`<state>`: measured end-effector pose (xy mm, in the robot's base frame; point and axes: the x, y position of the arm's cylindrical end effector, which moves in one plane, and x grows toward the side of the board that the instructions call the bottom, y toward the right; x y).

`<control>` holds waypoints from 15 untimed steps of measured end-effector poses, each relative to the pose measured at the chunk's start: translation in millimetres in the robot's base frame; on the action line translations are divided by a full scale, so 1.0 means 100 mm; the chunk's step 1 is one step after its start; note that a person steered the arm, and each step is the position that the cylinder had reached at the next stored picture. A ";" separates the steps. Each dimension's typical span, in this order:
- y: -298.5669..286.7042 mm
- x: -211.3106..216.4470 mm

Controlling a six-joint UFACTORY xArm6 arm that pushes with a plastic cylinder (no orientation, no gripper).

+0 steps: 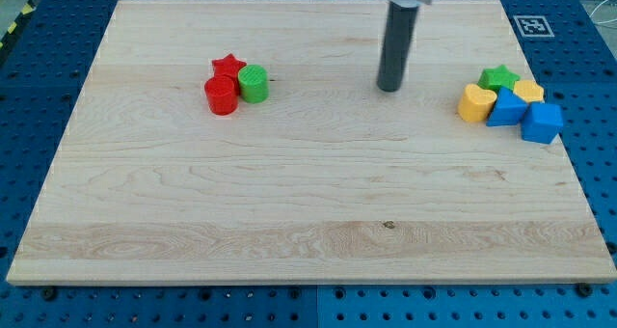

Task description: Push the yellow heart below the blue triangle

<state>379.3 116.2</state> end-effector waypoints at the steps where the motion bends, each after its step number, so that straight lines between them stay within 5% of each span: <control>1: 0.32 0.05; 12: 1.07 1.02; 15: 0.45 1.02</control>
